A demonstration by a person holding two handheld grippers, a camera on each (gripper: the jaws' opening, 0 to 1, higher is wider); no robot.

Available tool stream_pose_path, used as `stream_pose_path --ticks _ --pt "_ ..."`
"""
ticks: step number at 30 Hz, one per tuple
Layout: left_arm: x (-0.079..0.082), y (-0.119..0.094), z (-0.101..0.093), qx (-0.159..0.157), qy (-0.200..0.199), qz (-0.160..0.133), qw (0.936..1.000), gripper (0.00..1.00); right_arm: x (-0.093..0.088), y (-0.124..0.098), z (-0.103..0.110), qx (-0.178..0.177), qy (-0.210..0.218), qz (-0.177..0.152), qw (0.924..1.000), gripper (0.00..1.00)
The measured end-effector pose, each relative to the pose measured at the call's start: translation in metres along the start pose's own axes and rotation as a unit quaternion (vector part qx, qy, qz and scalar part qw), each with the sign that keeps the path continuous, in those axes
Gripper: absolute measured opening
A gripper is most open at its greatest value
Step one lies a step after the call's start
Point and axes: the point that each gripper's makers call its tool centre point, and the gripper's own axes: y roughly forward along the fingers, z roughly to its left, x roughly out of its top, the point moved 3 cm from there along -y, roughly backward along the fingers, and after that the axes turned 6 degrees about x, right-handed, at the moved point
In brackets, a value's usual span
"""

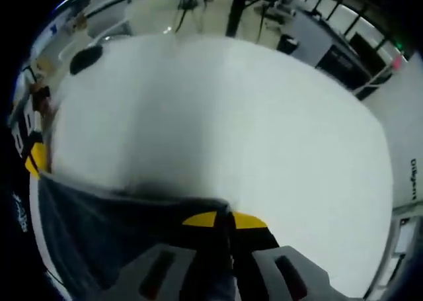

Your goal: Open the folded towel by lifting each exposed corner and separating the folded layers until the towel lies flat within the target outline without major curled edges

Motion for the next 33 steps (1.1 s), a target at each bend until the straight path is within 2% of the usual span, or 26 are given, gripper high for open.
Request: stream_pose_path --ticks 1,2,3,5,6,7,8,9,10,12,14,18,23,25,28,30,33 --pt "0.003 0.0 -0.001 -0.006 0.0 -0.013 0.9999 0.01 0.003 -0.002 -0.001 -0.003 0.007 -0.018 0.9998 0.22" --pt "0.01 -0.001 0.001 0.002 0.011 -0.039 0.9992 0.04 0.005 -0.004 -0.003 -0.007 0.021 -0.031 0.9993 0.33" --pt "0.02 -0.005 0.008 0.029 0.014 -0.074 0.9968 0.15 0.007 -0.006 -0.004 -0.009 0.023 -0.04 0.9989 0.43" --pt "0.031 -0.007 0.018 0.053 0.015 -0.104 0.993 0.54 0.006 -0.013 -0.007 -0.023 0.016 -0.046 0.9986 0.59" --pt "0.04 -0.009 0.027 0.08 0.0 -0.126 0.9888 0.72 0.004 -0.016 -0.007 -0.031 0.012 -0.048 0.9983 0.68" --pt "0.045 -0.011 0.031 0.089 -0.011 -0.138 0.9864 0.94 0.003 -0.017 -0.006 -0.03 0.013 -0.053 0.9981 0.85" --pt "0.05 -0.013 0.033 0.093 -0.013 -0.152 0.9839 0.99 0.003 -0.019 -0.006 -0.037 0.017 -0.061 0.9973 0.99" --pt "0.05 -0.016 0.037 0.101 -0.024 -0.149 0.9833 1.0 0.0 -0.023 -0.005 -0.047 0.018 -0.06 0.9969 0.97" --pt "0.052 -0.016 0.041 0.11 -0.034 -0.153 0.9816 1.0 -0.001 -0.026 -0.008 -0.058 0.022 -0.062 0.9961 0.99" --pt "0.054 -0.018 0.042 0.108 -0.042 -0.155 0.9811 1.0 0.004 -0.036 -0.014 -0.076 0.058 -0.094 0.991 1.0" --pt "0.054 -0.018 0.042 0.117 -0.042 -0.153 0.9803 1.0 0.008 -0.045 -0.017 -0.078 0.072 -0.122 0.9869 1.0" --pt "0.055 -0.018 0.042 0.118 -0.024 -0.146 0.9819 1.0 0.006 -0.056 -0.024 -0.103 0.071 -0.125 0.9843 1.0" --pt "0.06 -0.016 0.042 0.115 -0.019 -0.148 0.9822 1.0 0.008 -0.065 -0.023 -0.114 0.074 -0.144 0.9803 1.0" --pt "0.059 -0.012 0.046 0.129 0.005 -0.133 0.9826 1.0 0.005 -0.069 -0.02 -0.122 0.071 -0.147 0.979 1.0" --pt "0.067 -0.007 0.045 0.12 -0.009 -0.143 0.9824 1.0 -0.002 -0.078 -0.015 -0.136 0.075 -0.151 0.9762 1.0" --pt "0.075 -0.005 0.043 0.105 -0.018 -0.151 0.9828 1.0 -0.006 -0.088 -0.015 -0.153 0.095 -0.173 0.9683 1.0" --pt "0.084 -0.001 0.044 0.108 -0.011 -0.155 0.9819 1.0 -0.006 -0.102 -0.012 -0.157 0.127 -0.234 0.9512 1.0"
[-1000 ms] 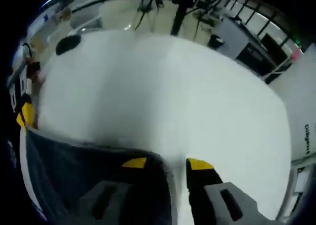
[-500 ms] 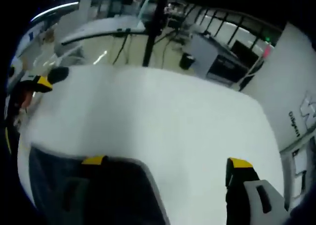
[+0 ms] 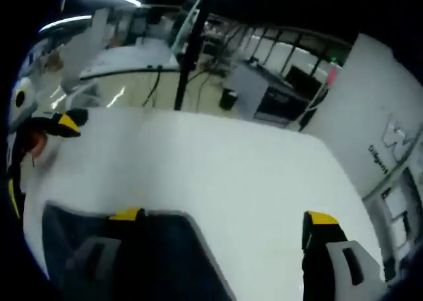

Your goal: Open the folded towel by lifting each exposed corner and separating the folded layers until the towel lies flat within the target outline without major curled edges

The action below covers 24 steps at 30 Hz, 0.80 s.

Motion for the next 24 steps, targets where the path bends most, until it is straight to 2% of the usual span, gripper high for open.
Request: stream_pose_path --ticks 2,9,11,16,24 --pt "0.003 0.005 0.002 0.002 0.009 0.0 1.0 1.0 -0.001 -0.01 -0.003 -0.009 0.012 -0.023 0.9996 1.0" --pt "0.017 0.023 0.002 -0.01 0.021 -0.008 0.9997 1.0 -0.021 -0.043 -0.019 -0.028 0.032 -0.04 0.9983 1.0" --pt "0.023 0.026 0.001 -0.01 0.02 -0.014 0.9996 1.0 -0.025 -0.059 -0.028 -0.046 0.04 -0.054 0.9967 1.0" --pt "0.037 0.035 -0.01 -0.021 0.027 -0.024 0.9991 1.0 -0.037 -0.098 -0.036 -0.064 0.056 -0.08 0.9932 1.0" --pt "0.057 0.058 -0.033 -0.052 0.029 -0.035 0.9976 1.0 -0.074 -0.169 -0.044 -0.11 0.08 -0.099 0.9858 1.0"
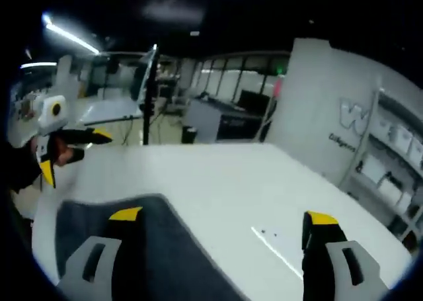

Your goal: Open the folded towel by lifting each exposed corner and separating the folded layers until the towel lies flat within the target outline without major curled edges

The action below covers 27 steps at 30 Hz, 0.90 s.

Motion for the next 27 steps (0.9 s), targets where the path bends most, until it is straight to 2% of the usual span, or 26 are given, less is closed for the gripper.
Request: stream_pose_path --ticks 10,16,21,27 --pt "0.014 0.032 -0.013 -0.035 0.004 -0.002 0.9994 1.0 -0.048 -0.082 -0.035 -0.066 0.032 0.008 0.9973 1.0" --pt "0.016 0.044 -0.016 -0.048 0.006 0.0 0.9988 1.0 -0.081 -0.138 -0.049 -0.112 0.059 -0.001 0.9919 1.0" --pt "0.009 0.054 -0.013 -0.055 0.008 0.015 0.9983 1.0 -0.103 -0.182 -0.057 -0.146 0.08 -0.016 0.986 1.0" --pt "-0.002 0.059 -0.004 -0.052 0.006 0.036 0.998 1.0 -0.136 -0.233 -0.067 -0.19 0.099 -0.016 0.9766 1.0"
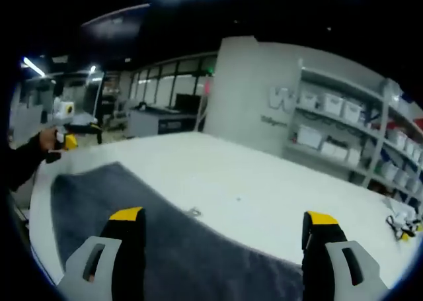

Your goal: Open the folded towel by lifting each exposed corner and separating the folded layers until the towel lies flat within the target outline without major curled edges

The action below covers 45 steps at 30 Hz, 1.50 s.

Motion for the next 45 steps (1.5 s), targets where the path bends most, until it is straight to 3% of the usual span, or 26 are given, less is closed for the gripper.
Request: stream_pose_path --ticks 4,7,13,17,26,33,35,38,40,45 --pt "-0.004 0.0 0.005 0.006 -0.006 0.007 0.9999 1.0 -0.015 -0.024 -0.016 -0.019 0.01 0.0 0.9998 1.0" --pt "-0.008 0.0 0.011 0.014 -0.005 0.013 0.9998 1.0 -0.024 -0.041 -0.047 -0.033 0.013 0.001 0.9994 1.0" --pt "-0.012 0.0 0.025 0.035 -0.014 0.019 0.9991 1.0 -0.033 -0.053 -0.082 -0.06 0.029 -0.003 0.9978 0.99" --pt "-0.013 0.0 0.027 0.041 -0.014 0.022 0.9988 1.0 -0.039 -0.058 -0.093 -0.072 0.037 -0.001 0.9967 0.97" --pt "-0.019 0.011 0.039 0.046 -0.008 0.04 0.9981 0.99 -0.04 -0.049 -0.115 -0.081 0.043 0.004 0.9958 0.96" --pt "-0.027 0.022 0.059 0.056 -0.023 0.059 0.9964 0.92 -0.048 -0.034 -0.141 -0.094 0.049 0.02 0.9942 0.86" --pt "-0.033 0.026 0.065 0.06 -0.026 0.067 0.9956 0.85 -0.052 -0.029 -0.145 -0.096 0.049 0.027 0.9938 0.83" --pt "-0.051 0.032 0.079 0.077 -0.035 0.098 0.9915 0.71 -0.064 -0.016 -0.158 -0.095 0.053 0.042 0.9932 0.71" --pt "-0.061 0.036 0.083 0.08 -0.035 0.111 0.99 0.71 -0.078 -0.008 -0.165 -0.09 0.077 0.061 0.991 0.66" --pt "-0.073 0.043 0.089 0.076 -0.046 0.125 0.9883 0.71 -0.097 0.004 -0.18 -0.091 0.089 0.086 0.9881 0.59"
